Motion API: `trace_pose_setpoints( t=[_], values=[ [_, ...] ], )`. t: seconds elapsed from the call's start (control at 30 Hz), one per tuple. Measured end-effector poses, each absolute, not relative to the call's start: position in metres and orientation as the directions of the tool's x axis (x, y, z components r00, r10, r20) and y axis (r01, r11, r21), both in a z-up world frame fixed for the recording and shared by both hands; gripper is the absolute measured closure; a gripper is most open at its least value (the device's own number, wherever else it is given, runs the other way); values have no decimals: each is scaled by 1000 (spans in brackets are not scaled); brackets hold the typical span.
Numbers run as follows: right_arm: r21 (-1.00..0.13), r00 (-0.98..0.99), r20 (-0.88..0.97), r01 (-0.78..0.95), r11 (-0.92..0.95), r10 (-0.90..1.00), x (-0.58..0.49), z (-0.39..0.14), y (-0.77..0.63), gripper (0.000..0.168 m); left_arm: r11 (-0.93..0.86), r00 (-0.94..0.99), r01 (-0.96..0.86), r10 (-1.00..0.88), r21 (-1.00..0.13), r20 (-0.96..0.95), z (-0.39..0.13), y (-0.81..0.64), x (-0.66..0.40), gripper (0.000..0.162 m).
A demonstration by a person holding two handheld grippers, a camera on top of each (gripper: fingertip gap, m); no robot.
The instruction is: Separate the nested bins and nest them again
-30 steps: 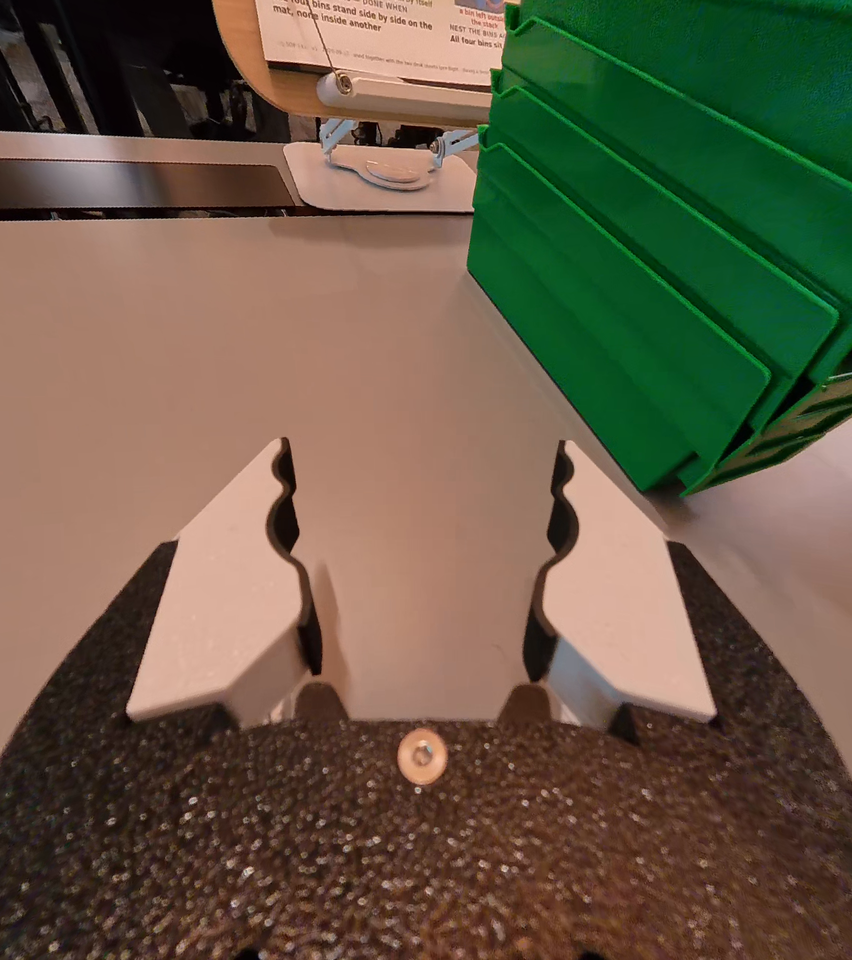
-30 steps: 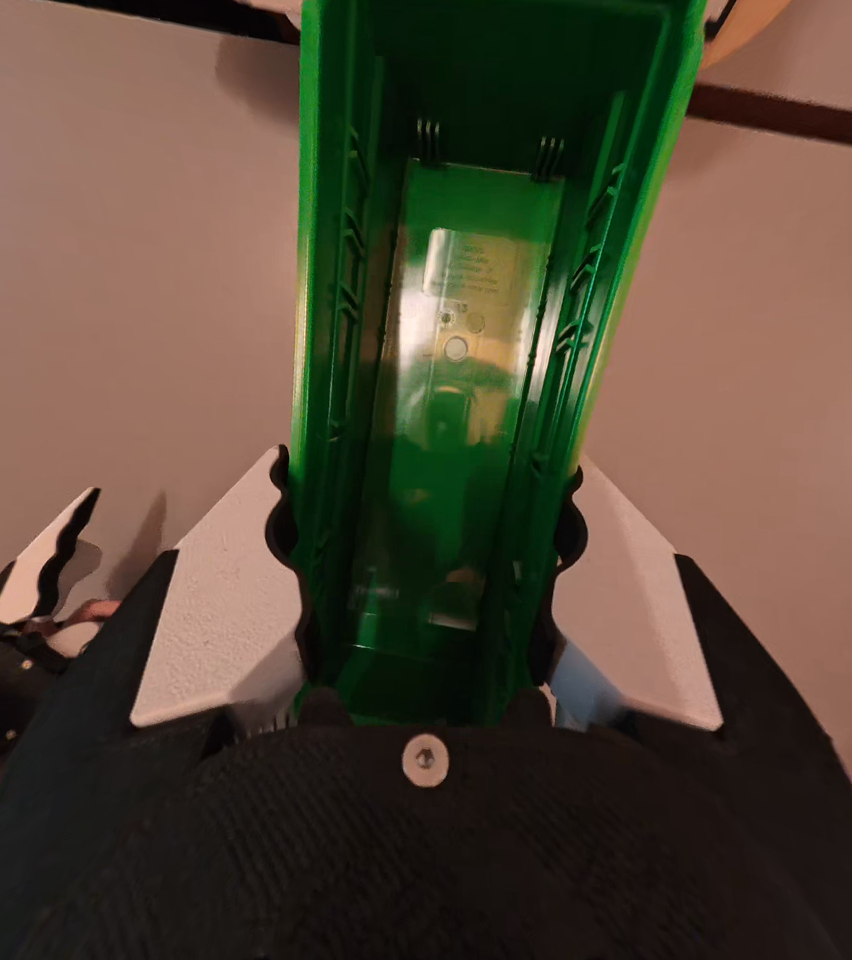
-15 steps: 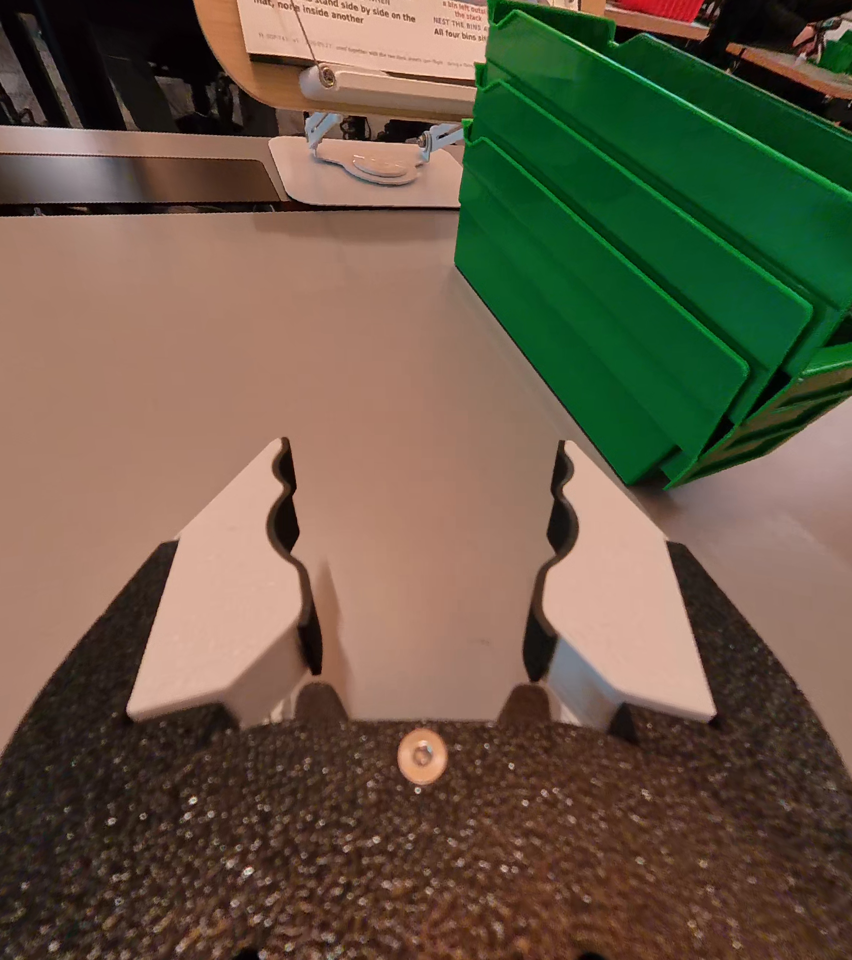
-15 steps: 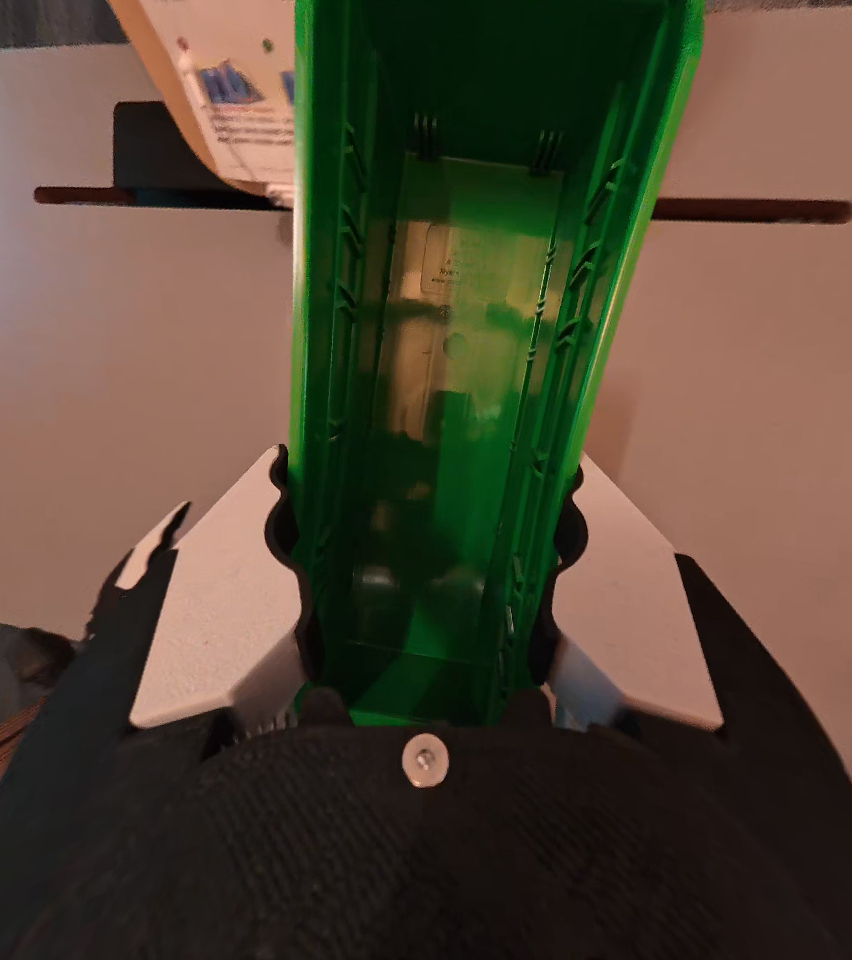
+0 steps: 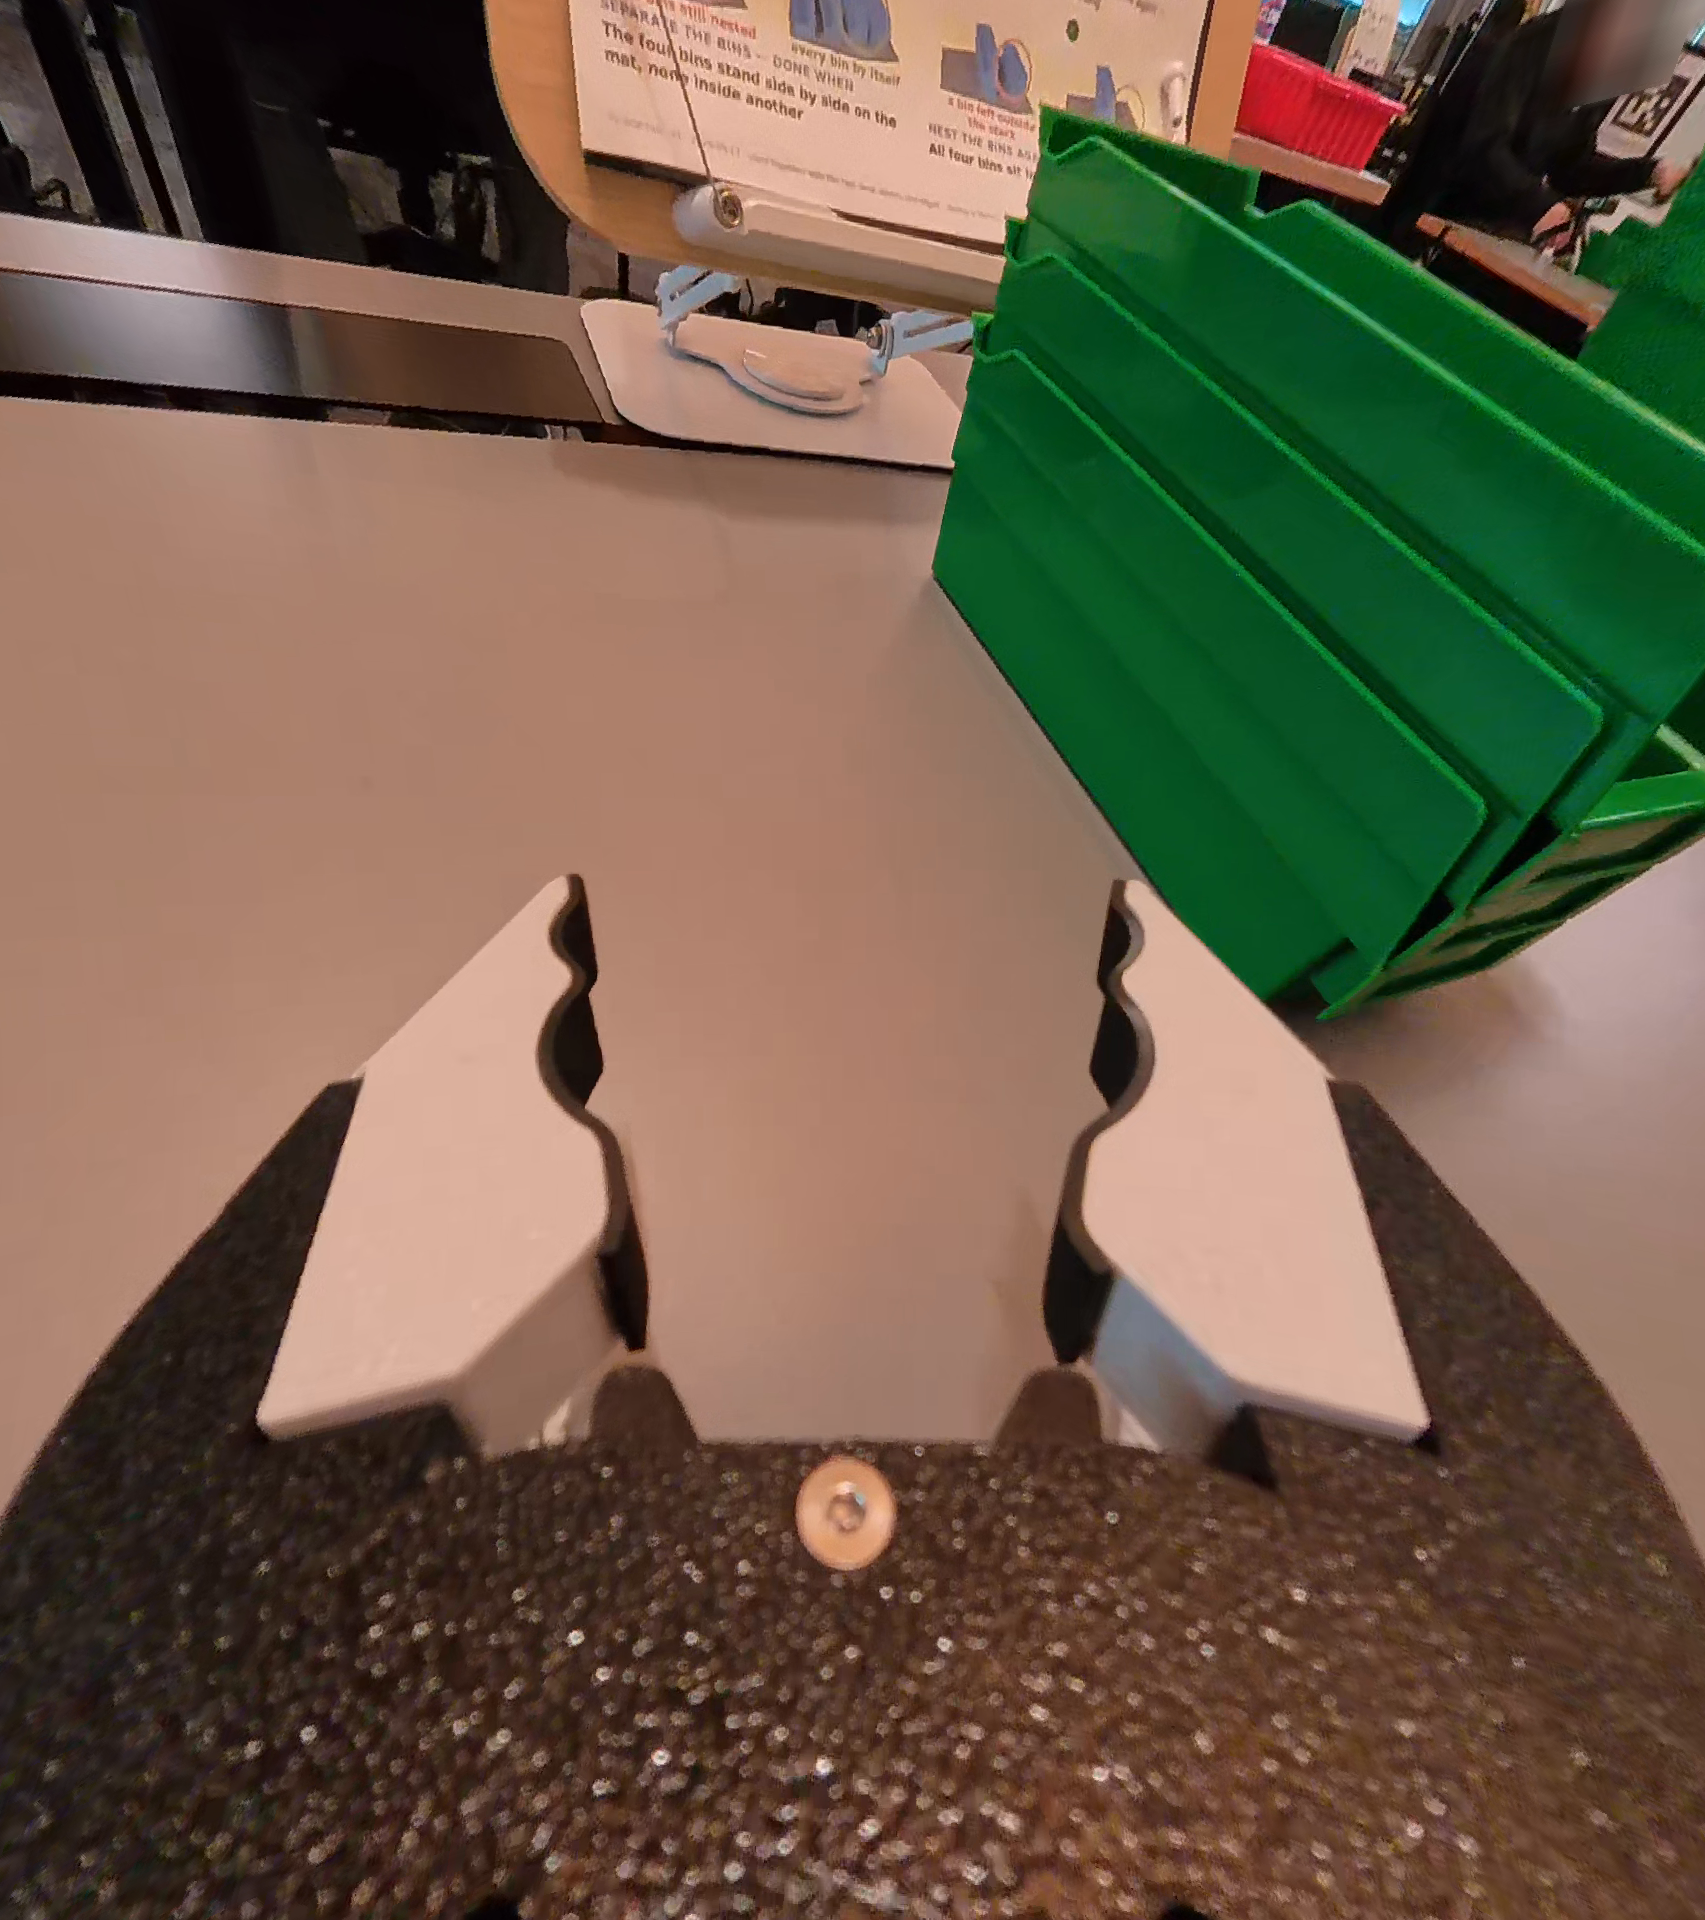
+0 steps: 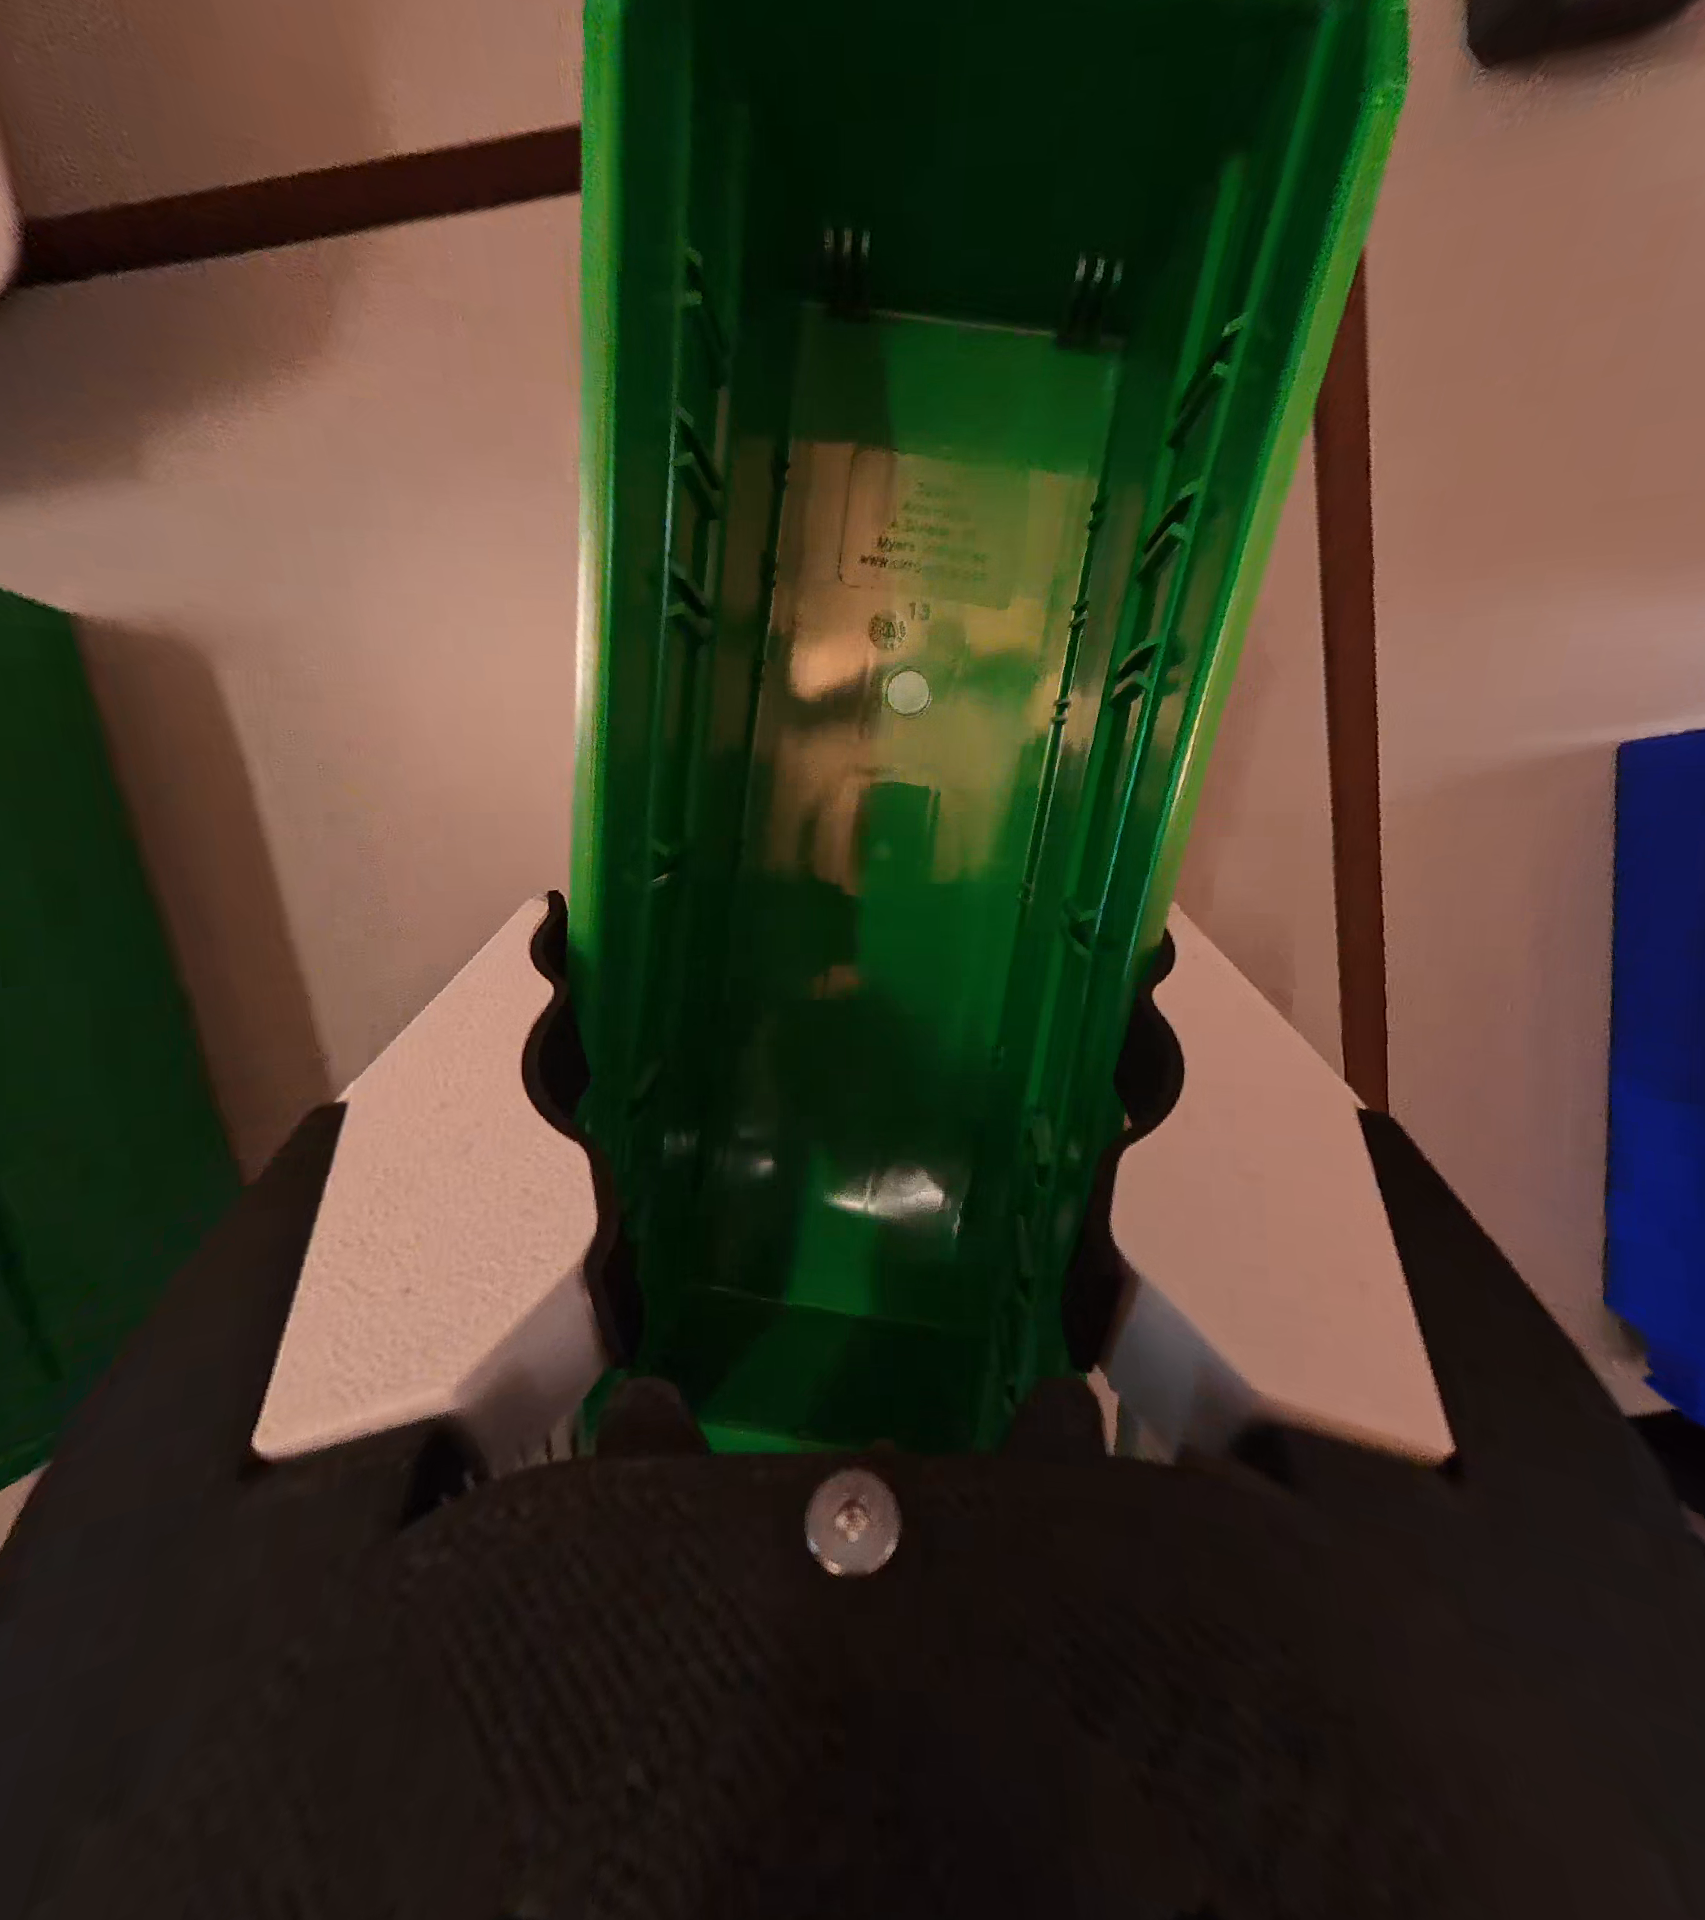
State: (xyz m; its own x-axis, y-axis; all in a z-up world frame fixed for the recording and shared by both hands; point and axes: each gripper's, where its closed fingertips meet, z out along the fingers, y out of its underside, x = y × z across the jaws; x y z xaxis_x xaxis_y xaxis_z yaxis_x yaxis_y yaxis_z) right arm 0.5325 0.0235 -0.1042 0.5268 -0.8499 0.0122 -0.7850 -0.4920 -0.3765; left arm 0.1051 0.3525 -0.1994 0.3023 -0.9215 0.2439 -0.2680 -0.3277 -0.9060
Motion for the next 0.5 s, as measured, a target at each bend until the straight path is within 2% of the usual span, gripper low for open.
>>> trace_pose_setpoints(
  t=[0.23, 0.5],
  values=[
    [-326, 536, -36, -804, -497, -843, 559, -169, 5, 62, -269, 283, -300, -941, -915, 184, -197, 337, 115, 67],
    [-304, 589, -20, -773, -557, -808, 583, -205, 14, 60, -151, 246, -457, -968, -877, 38, -224, 313, 131, 66]
  ],
)
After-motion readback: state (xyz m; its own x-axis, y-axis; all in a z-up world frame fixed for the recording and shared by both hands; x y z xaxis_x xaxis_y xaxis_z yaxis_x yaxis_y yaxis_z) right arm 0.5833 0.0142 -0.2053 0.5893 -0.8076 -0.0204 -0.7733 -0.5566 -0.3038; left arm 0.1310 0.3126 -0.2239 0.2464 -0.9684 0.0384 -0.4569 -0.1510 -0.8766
